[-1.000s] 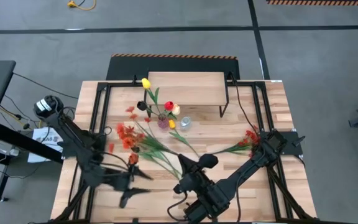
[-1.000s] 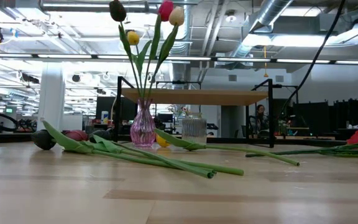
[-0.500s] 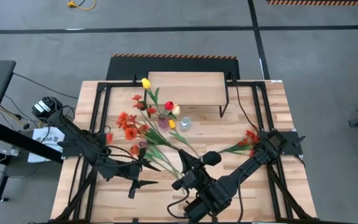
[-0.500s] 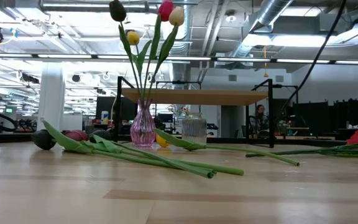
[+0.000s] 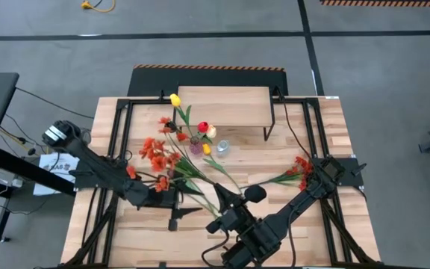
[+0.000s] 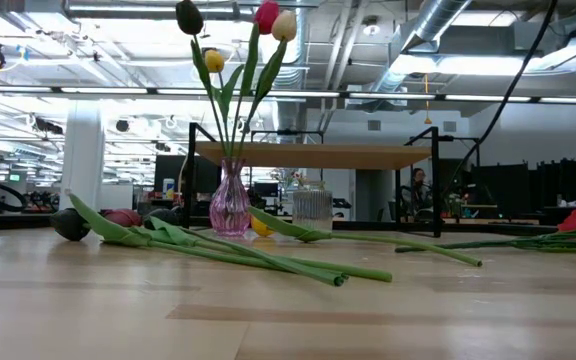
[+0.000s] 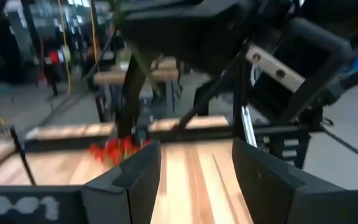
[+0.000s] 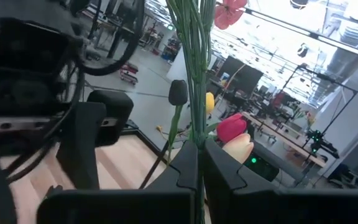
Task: Pick and place flowers into a vace then onto a shelf
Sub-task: Put the bottom orange flowers into the violet vase
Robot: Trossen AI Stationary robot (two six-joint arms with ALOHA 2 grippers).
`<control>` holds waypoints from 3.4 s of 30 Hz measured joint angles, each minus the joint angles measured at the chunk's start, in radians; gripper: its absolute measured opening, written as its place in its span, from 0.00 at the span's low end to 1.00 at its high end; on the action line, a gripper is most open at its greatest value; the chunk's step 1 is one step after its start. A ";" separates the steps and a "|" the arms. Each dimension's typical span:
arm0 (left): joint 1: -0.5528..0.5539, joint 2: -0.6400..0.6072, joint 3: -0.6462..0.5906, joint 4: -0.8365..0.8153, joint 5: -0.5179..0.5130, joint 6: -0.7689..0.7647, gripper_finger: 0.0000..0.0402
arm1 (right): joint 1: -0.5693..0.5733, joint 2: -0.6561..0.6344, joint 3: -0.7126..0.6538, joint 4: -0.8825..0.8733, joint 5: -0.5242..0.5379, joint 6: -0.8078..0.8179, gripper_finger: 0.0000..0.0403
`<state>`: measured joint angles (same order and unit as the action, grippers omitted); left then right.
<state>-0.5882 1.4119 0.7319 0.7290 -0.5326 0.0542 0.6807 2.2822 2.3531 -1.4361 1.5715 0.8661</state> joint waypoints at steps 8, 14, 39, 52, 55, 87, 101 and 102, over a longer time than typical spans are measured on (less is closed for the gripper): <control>0.001 0.124 0.000 0.323 -0.132 0.160 0.47 | 0.013 0.001 0.000 0.009 -0.002 0.000 0.00; 0.000 0.129 0.000 0.364 -0.135 0.187 0.47 | 0.021 0.001 0.000 0.009 -0.015 0.000 0.00; -0.007 0.128 0.000 0.309 -0.195 0.215 0.47 | -0.255 -0.430 -0.002 0.634 -1.005 -0.756 0.00; -0.114 0.126 0.000 0.332 -0.321 0.332 0.47 | -0.160 -0.436 -0.096 1.001 -1.301 -1.110 0.00; -0.145 0.126 0.000 0.376 -0.340 0.373 0.47 | -0.145 -0.455 -0.212 1.099 -1.208 -1.106 0.00; -0.147 0.125 0.013 0.350 -0.276 0.188 0.47 | -0.192 -0.467 -1.568 3.000 -1.351 -1.095 0.00; -0.102 0.125 0.013 0.316 -0.153 0.103 0.47 | -0.238 -0.344 -1.449 2.950 -1.412 -0.993 0.01; -0.102 0.125 0.013 0.316 -0.155 0.103 0.47 | -0.242 -0.345 -1.446 2.932 -1.414 -0.983 0.01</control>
<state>-0.6899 1.5368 0.7448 1.0451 -0.6873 0.1570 0.4386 1.9373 0.9068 1.4958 0.1580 -0.1169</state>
